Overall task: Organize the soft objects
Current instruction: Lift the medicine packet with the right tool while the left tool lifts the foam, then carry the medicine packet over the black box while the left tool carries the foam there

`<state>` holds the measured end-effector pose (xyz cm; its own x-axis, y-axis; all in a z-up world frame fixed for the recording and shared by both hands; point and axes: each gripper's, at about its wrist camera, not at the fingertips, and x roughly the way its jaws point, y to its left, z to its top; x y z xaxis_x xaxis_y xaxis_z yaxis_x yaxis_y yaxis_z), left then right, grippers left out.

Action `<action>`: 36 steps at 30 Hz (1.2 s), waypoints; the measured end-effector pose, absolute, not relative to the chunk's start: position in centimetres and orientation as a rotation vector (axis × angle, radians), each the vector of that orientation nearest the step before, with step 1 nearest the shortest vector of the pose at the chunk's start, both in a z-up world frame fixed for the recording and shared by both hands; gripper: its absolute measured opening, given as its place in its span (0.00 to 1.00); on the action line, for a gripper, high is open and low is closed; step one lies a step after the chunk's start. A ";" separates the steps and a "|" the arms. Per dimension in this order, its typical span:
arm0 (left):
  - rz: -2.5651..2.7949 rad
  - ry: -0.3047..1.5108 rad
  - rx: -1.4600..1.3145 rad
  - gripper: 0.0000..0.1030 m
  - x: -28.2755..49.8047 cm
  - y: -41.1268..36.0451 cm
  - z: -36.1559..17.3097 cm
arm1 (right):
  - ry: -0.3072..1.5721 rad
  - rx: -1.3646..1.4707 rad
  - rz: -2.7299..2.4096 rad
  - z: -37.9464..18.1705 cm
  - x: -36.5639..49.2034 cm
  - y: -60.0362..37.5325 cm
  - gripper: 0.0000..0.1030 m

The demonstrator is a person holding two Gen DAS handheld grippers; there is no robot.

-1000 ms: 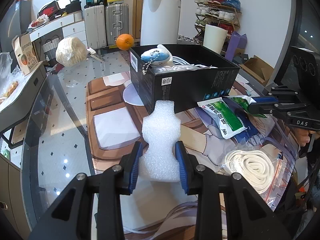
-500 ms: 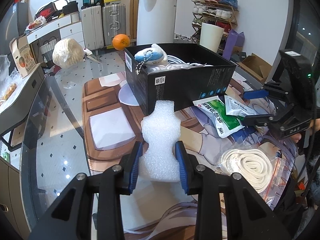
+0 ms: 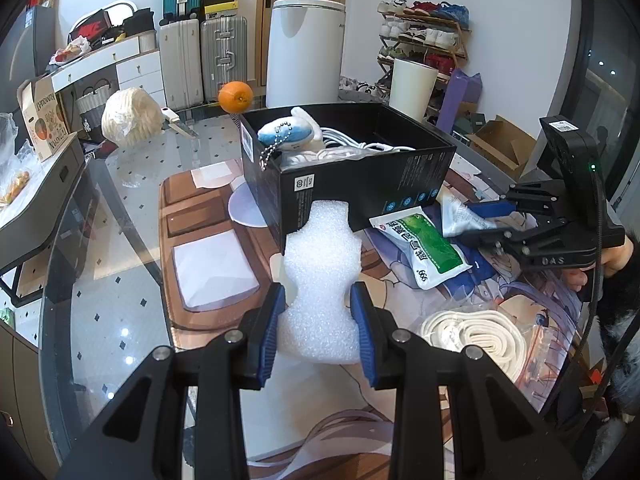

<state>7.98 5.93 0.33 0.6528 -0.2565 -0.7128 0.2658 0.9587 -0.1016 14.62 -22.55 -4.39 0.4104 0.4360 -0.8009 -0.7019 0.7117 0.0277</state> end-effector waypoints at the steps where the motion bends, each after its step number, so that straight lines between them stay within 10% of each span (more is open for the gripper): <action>1: -0.297 0.804 0.009 0.31 8.0 5.9 0.4 | 0.886 -0.342 0.723 -4.3 14.6 -22.6 0.30; 36: -0.190 0.598 -0.009 0.31 7.9 4.0 6.6 | 0.656 -0.166 0.783 4.3 12.4 -24.4 0.25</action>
